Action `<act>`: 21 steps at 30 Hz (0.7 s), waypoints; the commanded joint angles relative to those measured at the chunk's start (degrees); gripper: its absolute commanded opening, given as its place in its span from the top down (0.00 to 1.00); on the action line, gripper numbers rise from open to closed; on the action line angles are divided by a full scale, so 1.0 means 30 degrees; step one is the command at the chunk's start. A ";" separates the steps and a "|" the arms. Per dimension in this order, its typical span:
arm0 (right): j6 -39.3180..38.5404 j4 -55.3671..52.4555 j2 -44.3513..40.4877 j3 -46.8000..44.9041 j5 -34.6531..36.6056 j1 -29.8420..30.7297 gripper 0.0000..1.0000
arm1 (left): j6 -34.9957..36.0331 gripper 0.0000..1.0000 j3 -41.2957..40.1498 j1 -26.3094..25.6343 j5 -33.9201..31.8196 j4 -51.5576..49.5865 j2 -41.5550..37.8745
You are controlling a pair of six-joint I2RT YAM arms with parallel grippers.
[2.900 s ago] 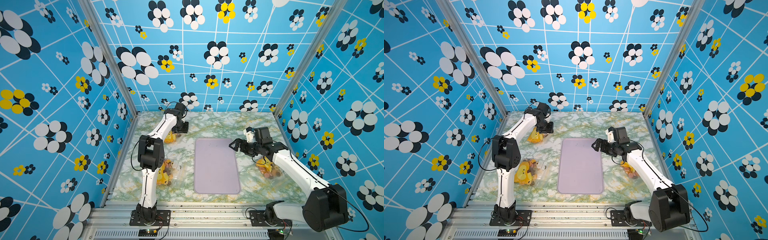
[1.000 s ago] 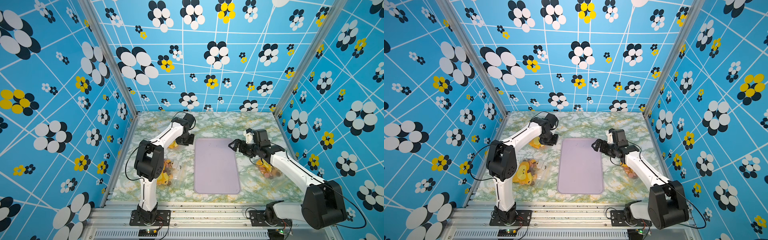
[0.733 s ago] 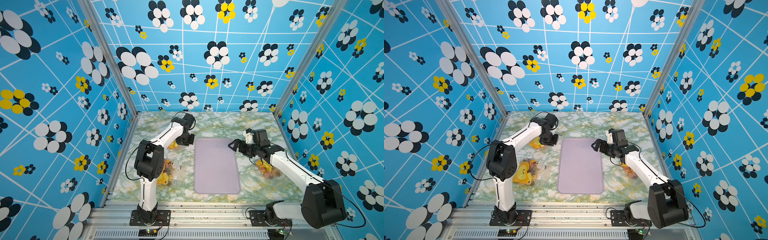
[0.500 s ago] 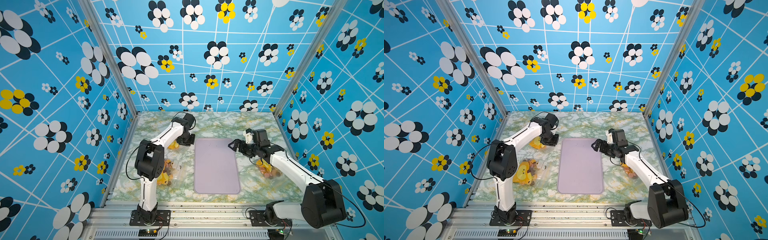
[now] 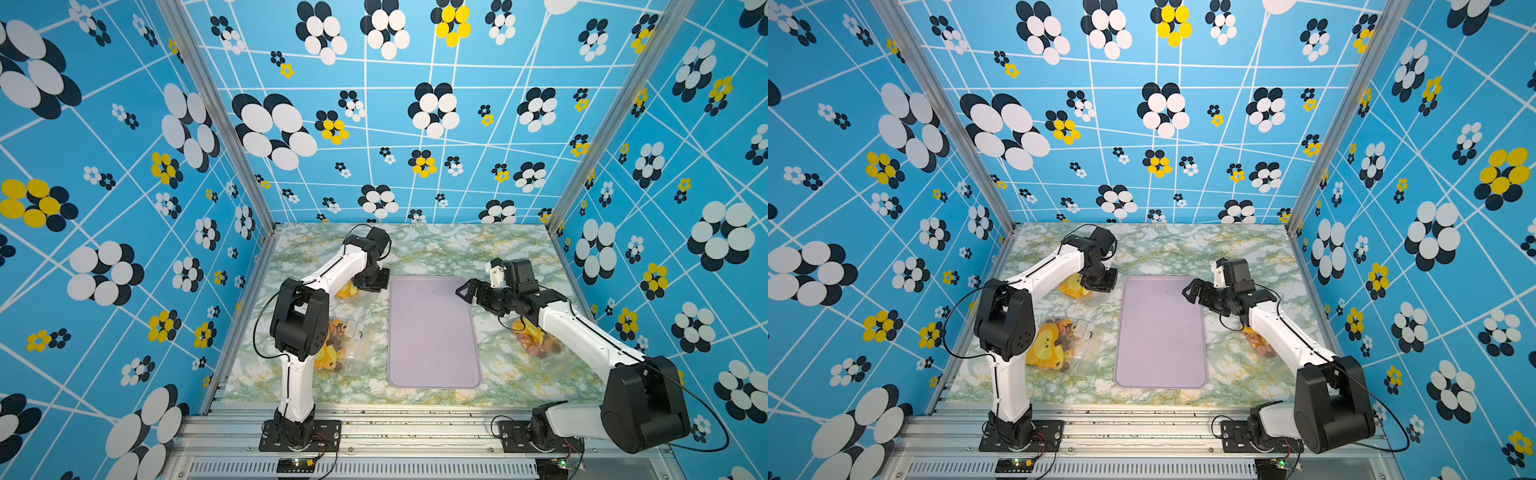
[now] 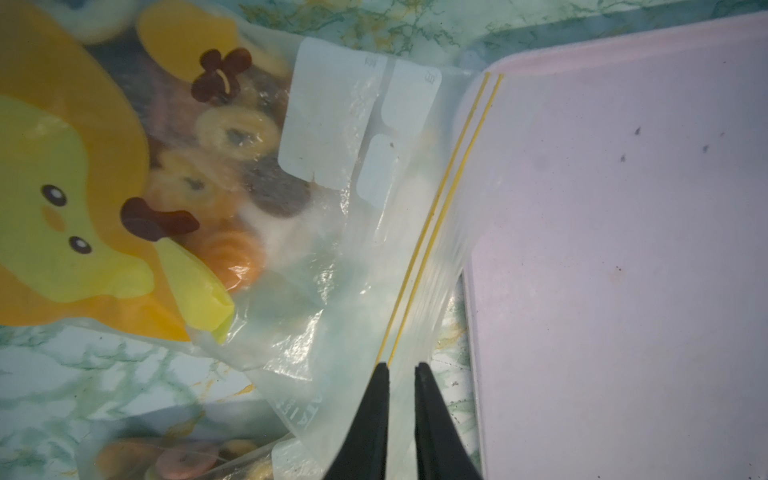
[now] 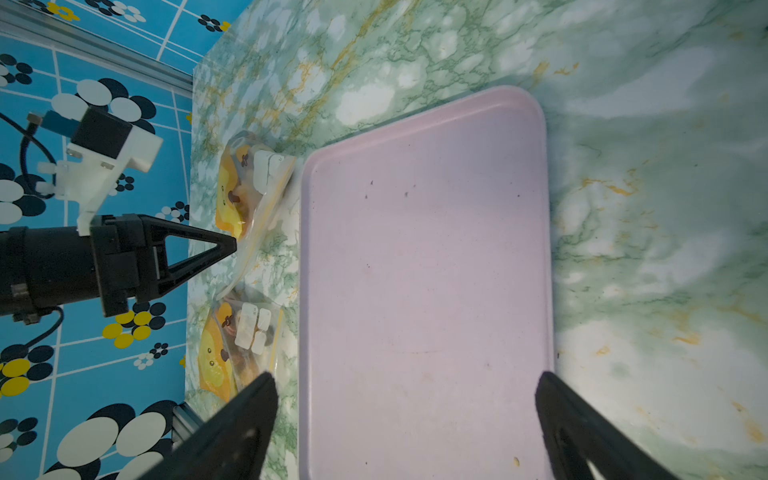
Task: Pour cookies out of the ziploc bag
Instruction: Open the ziploc bag at the center of the board.
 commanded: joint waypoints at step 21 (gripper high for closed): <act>0.0388 0.0678 0.1005 -0.0152 -0.0458 0.0370 0.01 | 0.0214 0.85 -0.0325 0.0091 0.0637 0.0067 0.0522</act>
